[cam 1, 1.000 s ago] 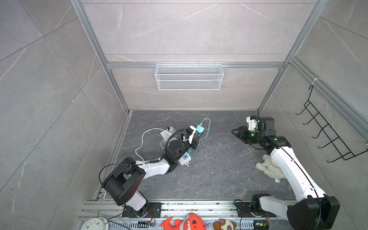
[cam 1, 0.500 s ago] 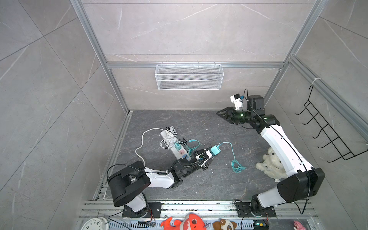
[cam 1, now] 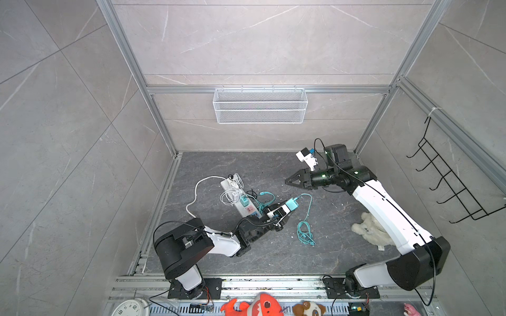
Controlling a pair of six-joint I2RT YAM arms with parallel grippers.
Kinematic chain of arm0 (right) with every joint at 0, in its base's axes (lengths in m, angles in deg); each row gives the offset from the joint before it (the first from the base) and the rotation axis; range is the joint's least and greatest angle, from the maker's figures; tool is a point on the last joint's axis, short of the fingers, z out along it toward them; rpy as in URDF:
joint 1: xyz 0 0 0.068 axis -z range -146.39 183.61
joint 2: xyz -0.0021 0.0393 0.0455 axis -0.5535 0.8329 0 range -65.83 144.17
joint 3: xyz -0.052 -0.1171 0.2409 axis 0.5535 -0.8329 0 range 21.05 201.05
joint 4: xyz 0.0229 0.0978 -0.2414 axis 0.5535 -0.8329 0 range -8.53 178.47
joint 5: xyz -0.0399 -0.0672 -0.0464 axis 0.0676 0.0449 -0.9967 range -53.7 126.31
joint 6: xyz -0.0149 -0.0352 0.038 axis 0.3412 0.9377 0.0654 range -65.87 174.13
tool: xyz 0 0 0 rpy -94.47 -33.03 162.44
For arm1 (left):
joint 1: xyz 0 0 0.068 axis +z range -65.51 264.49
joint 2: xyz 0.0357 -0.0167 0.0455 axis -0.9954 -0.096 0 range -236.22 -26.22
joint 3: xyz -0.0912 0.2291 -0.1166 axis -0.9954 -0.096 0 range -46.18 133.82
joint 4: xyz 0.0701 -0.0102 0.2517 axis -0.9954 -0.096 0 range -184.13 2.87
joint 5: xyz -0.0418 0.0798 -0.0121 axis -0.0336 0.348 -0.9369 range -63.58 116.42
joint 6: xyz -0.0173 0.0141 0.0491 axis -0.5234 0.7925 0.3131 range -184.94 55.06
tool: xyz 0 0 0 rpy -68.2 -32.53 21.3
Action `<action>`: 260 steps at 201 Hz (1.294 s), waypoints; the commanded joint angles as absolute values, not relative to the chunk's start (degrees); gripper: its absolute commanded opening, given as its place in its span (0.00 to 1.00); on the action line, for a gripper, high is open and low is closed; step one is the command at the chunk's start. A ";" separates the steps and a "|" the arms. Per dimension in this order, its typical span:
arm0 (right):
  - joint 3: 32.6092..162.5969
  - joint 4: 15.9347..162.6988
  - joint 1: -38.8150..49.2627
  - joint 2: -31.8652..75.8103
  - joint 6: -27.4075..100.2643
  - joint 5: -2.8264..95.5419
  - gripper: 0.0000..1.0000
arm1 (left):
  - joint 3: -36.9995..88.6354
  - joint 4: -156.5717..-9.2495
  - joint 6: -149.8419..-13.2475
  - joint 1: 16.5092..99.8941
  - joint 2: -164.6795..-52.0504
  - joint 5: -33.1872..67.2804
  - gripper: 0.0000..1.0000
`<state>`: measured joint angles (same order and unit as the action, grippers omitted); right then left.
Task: Insert the plug
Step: 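Bring the open right gripper toward the charger held by the left gripper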
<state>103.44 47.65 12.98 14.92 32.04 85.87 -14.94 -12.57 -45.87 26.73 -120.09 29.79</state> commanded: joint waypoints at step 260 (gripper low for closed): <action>106.20 45.14 20.50 18.08 38.92 77.85 0.41 | 6.39 -6.14 -58.20 37.38 -129.58 13.76 0.00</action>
<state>103.88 43.32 20.07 17.02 38.73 76.66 3.99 -11.76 -55.99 37.27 -129.73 15.24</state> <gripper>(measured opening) 0.398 0.449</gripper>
